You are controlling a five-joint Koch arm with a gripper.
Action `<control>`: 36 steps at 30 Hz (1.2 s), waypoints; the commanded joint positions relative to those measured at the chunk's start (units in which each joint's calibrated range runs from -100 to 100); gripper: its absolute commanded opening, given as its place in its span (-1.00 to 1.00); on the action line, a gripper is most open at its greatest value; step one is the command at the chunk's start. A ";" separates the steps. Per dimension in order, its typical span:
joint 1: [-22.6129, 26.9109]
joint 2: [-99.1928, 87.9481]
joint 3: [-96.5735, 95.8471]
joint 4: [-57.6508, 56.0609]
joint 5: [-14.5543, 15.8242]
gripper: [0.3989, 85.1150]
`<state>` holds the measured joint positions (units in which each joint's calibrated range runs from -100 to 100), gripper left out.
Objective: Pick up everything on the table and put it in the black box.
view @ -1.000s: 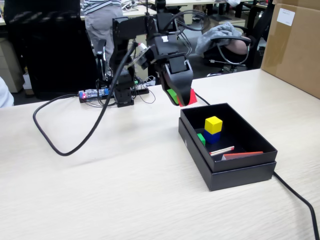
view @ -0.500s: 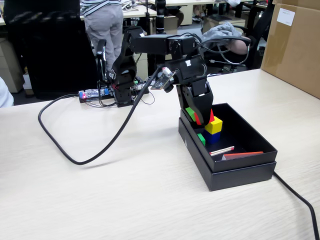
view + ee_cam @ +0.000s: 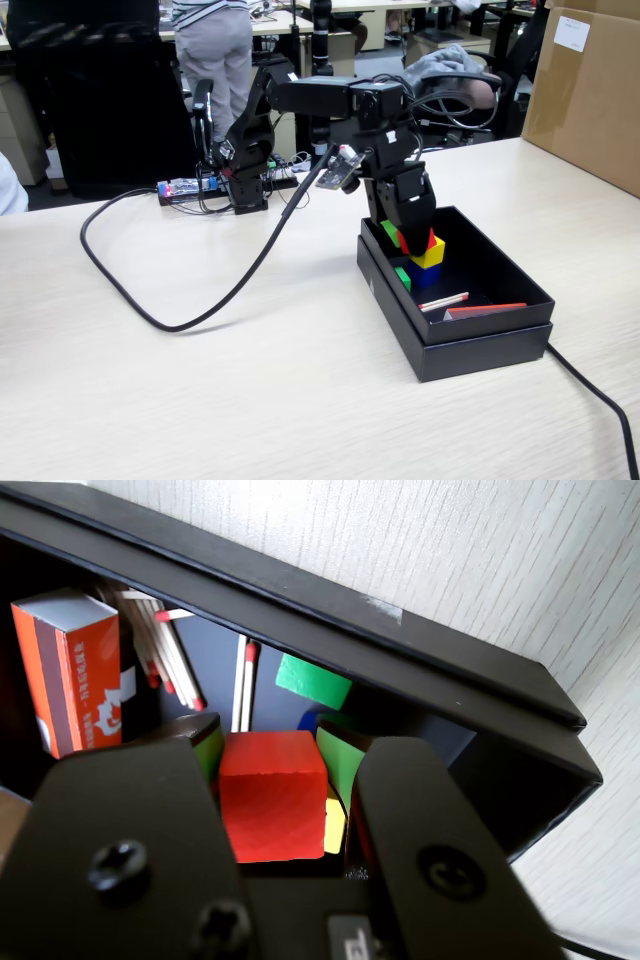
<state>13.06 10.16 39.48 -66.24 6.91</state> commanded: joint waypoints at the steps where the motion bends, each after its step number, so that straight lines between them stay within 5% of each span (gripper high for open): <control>1: -0.29 -0.70 4.67 -0.50 0.05 -0.99; 11: -0.93 1.03 -0.31 -3.09 0.49 -0.74; 20: -1.27 -1.61 -3.12 -4.90 0.73 -0.03; 36: -3.91 -27.66 -6.48 -4.82 0.44 0.13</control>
<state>9.79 -7.57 31.90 -71.12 7.59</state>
